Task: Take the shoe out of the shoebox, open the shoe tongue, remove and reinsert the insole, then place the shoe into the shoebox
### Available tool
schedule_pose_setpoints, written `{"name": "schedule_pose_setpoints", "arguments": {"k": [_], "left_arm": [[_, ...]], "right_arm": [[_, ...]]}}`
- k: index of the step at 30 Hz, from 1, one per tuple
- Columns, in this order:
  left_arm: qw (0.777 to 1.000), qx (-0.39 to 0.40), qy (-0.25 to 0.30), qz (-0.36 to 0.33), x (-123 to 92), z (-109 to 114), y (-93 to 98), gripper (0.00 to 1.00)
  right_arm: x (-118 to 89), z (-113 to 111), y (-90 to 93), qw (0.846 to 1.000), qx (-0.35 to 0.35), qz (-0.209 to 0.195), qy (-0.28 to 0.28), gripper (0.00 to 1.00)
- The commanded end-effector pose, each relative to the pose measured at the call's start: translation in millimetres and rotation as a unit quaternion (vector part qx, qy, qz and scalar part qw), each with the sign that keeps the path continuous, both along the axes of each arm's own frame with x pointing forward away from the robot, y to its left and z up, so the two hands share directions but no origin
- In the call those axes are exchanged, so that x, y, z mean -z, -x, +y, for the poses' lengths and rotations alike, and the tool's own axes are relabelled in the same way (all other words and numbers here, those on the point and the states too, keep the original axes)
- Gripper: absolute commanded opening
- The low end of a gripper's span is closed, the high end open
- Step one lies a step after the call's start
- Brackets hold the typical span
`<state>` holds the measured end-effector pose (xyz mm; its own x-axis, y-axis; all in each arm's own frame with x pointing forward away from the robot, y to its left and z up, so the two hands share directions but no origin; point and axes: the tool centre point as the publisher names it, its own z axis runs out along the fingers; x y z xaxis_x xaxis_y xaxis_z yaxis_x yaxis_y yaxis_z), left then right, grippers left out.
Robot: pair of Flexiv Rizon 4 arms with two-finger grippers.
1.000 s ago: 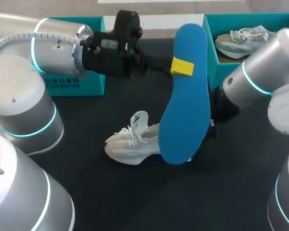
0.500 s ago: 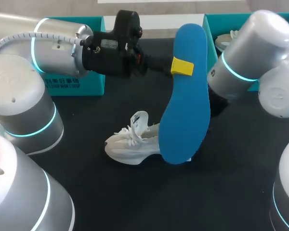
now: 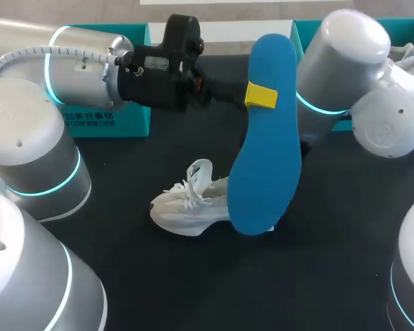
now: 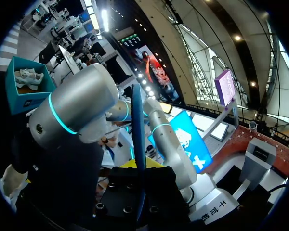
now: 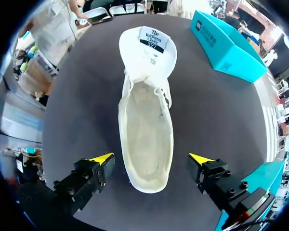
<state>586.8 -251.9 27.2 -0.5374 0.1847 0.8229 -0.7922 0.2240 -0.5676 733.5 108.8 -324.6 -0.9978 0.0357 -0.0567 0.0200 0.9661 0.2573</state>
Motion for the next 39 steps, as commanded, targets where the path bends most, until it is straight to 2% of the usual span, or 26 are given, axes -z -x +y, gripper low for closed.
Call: {"name": "schedule_pose_setpoints", "arguments": {"k": [1,7,10,16,24,25,27,28,39], "left_arm": [[1.000,0.000,0.001,0.000,1,-1,0.4,0.00],[1.000,0.000,0.001,0.000,1,-1,0.4,0.00],[1.000,0.000,0.001,0.000,1,-1,0.4,0.00],[1.000,0.000,0.001,0.000,1,-1,0.4,0.00],[1.000,0.000,0.001,0.000,1,-1,0.4,0.00],[1.000,0.000,0.001,0.000,1,-1,0.4,0.00],[1.000,0.000,0.001,0.000,1,-1,0.4,0.00],[1.000,0.000,0.001,0.000,1,-1,0.4,0.00],[1.000,0.000,0.001,0.000,1,-1,0.4,0.00]], "right_arm": [[1,3,0.5,1.000,0.001,-0.001,0.004,1.00],[1,3,0.5,1.000,0.001,-0.001,0.004,1.00],[5,14,-11.0,1.000,-0.008,-0.001,0.003,1.00],[19,32,-30.7,1.000,-0.027,0.004,0.012,1.00],[42,49,-37.5,0.999,-0.031,0.012,0.015,0.98],[43,50,-37.9,0.999,-0.032,0.013,0.016,0.88],[48,51,-38.6,0.999,-0.030,0.014,0.019,0.75],[50,52,-38.8,0.999,-0.030,0.015,0.020,0.49],[61,54,-37.2,0.998,-0.025,0.030,0.049,0.40]]}}
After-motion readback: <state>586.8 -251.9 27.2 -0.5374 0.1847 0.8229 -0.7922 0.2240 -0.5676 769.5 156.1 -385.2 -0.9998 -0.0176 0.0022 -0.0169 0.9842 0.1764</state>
